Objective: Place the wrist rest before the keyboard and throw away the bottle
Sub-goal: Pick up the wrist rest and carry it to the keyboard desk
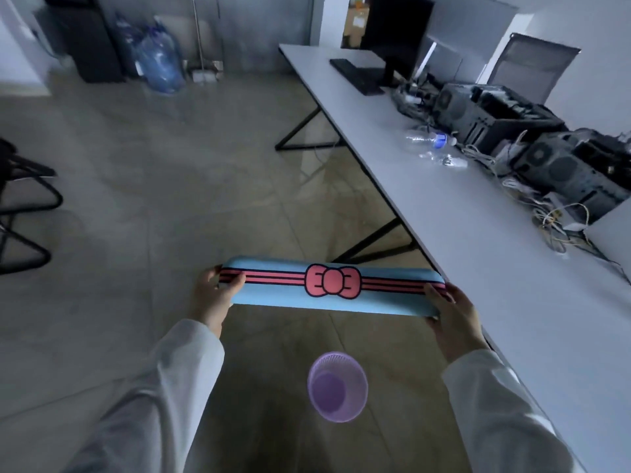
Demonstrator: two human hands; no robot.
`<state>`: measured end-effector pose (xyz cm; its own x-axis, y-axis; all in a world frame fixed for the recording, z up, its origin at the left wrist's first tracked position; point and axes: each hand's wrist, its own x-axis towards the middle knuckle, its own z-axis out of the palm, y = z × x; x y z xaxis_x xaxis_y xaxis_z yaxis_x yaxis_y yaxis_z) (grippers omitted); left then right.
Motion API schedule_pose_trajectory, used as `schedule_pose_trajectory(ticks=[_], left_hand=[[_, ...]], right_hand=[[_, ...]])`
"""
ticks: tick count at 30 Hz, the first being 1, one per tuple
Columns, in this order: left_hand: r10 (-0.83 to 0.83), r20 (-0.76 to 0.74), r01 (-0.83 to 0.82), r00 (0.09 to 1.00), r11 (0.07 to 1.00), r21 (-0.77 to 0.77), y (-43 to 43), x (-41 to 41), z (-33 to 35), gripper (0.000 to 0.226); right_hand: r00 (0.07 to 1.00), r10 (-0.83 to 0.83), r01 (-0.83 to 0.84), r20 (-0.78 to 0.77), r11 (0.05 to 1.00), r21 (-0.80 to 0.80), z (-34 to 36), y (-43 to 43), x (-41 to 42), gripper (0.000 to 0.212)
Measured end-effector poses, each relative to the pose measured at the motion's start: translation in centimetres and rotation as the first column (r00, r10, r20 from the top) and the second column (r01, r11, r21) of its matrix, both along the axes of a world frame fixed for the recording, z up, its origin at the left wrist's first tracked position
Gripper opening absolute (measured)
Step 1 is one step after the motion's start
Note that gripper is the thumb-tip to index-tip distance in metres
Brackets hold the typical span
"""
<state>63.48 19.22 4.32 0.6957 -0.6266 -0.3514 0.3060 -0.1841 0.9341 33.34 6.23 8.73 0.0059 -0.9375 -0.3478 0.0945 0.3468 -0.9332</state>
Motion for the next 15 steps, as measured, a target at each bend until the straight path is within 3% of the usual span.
schedule_pose_trajectory(ticks=[3, 6, 11, 14, 15], left_hand=[[0.064, 0.008, -0.064, 0.998, 0.998, -0.001, 1.1, 3.8, -0.3, 0.023], [0.109, 0.010, -0.109, 0.994, 0.994, -0.005, 1.6, 7.0, -0.4, 0.012], [0.141, 0.042, -0.141, 0.989, 0.990, 0.016, 1.1, 11.9, -0.5, 0.021], [0.144, 0.046, -0.145, 0.988, 0.989, 0.022, -0.6, 15.3, -0.6, 0.007], [0.143, 0.044, -0.144, 0.989, 0.989, 0.019, -1.5, 16.4, -0.6, 0.021]], right_hand=[[0.999, 0.047, -0.047, -0.019, 0.999, 0.002, 0.0, -0.7, 4.8, 0.023], [0.996, 0.083, -0.083, -0.022, 0.997, 0.004, -0.2, -1.5, 8.9, 0.017], [0.989, 0.145, -0.146, -0.035, 0.989, 0.000, -0.7, -3.8, 15.1, 0.022], [0.985, 0.165, -0.165, -0.042, 0.986, 0.002, -1.0, -6.4, 18.4, 0.026], [0.987, 0.160, -0.160, -0.028, 0.987, 0.006, -1.0, -7.5, 19.5, 0.027]])
